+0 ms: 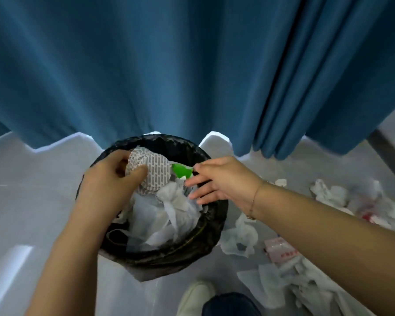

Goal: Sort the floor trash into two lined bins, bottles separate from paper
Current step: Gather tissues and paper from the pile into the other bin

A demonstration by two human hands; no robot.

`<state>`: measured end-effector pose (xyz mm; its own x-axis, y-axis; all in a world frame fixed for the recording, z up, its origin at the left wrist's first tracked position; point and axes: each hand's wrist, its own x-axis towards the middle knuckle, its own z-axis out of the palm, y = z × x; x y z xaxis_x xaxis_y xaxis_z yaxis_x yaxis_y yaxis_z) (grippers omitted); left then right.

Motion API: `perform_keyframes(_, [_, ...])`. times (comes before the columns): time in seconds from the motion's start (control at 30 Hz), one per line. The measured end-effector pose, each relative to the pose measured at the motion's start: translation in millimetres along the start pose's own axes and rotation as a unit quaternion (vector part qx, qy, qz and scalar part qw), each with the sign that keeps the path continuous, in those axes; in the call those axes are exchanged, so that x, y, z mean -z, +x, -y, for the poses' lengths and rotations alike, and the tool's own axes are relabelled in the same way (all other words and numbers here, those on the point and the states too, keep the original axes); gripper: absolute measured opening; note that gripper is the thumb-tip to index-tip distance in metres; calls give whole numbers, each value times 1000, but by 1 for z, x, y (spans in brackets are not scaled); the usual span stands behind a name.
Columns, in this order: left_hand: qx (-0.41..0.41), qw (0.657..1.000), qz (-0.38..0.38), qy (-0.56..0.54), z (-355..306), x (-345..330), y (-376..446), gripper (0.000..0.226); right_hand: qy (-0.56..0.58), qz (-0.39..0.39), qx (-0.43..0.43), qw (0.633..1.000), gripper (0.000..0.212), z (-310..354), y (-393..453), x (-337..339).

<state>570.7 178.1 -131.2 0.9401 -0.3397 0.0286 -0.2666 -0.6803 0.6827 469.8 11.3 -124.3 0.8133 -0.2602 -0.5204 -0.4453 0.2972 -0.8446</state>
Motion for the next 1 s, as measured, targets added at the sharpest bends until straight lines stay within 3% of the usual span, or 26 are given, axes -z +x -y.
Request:
perform_keyframes(0.1, [-1, 1000, 28, 14, 9, -8, -2, 40, 23, 0, -17, 1000, 30, -8, -4, 4])
perform_keyframes(0.17, [-18, 999, 6, 37, 7, -10, -3, 50, 14, -8, -6, 1000, 31, -11, -10, 13])
perform_keyframes(0.27, [-62, 996, -55, 24, -5, -5, -8, 42, 3, -19, 23, 1000, 24, -12, -27, 28])
perform_keyframes(0.37, [-96, 993, -45, -57, -24, -8, -18, 28, -13, -33, 21, 999, 23, -16, -52, 50])
perform_keyframes(0.6, [-203, 956, 144, -156, -83, -66, -78, 21, -123, -99, -82, 984, 22, -45, -102, 123])
perform_keyframes(0.73, [-125, 900, 362, -210, -95, -135, -98, 16, -148, -123, -116, 974, 20, -77, -114, 162])
perform_keyframes(0.9, [-151, 899, 411, -31, -63, -228, -110, 23, -139, -155, -92, 974, 17, -132, -113, 180])
perform_keyframes(1.0, [-203, 874, 436, 72, -37, -259, -126, 38, -224, -214, -25, 951, 17, -179, -100, 179])
